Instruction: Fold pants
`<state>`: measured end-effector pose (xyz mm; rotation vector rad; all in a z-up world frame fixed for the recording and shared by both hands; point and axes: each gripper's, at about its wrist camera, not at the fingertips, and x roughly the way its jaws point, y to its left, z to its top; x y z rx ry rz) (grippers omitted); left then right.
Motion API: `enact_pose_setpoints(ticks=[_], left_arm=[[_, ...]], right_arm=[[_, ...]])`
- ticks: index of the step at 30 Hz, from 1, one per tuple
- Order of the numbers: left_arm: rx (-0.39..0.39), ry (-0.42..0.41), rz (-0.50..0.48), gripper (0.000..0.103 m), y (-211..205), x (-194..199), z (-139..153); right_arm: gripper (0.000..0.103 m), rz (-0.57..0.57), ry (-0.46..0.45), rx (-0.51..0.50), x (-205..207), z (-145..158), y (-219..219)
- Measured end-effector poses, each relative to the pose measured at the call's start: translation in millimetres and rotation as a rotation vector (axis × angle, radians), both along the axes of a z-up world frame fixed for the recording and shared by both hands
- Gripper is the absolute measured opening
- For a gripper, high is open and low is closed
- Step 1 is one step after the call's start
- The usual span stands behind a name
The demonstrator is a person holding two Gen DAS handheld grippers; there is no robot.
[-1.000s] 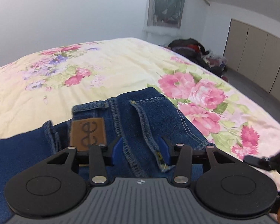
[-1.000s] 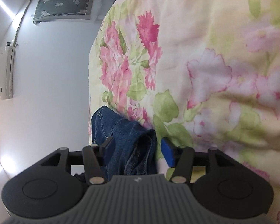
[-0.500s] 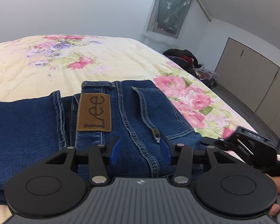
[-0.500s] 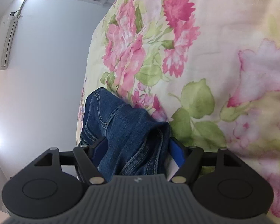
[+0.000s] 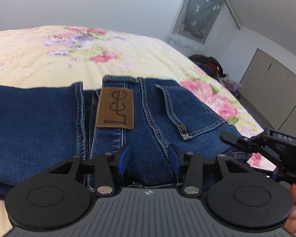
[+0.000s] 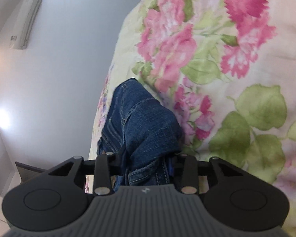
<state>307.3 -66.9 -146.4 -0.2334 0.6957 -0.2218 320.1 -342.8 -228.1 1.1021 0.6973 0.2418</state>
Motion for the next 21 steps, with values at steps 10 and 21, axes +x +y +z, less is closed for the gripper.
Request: enact_pose_setpoints(ticks=[10,21], left_arm=[[0.045,0.149,0.015,0.056,2.6,12.1,-19.2],[-0.156,0.137,0.078,0.036,52.5,-3.0,0.7]], right_arm=[[0.026,0.004,-0.019,-0.026,-5.6,6.0,2.4],[0.018,0.155,-0.296,-0.218,-7.5,107.5,83.8]])
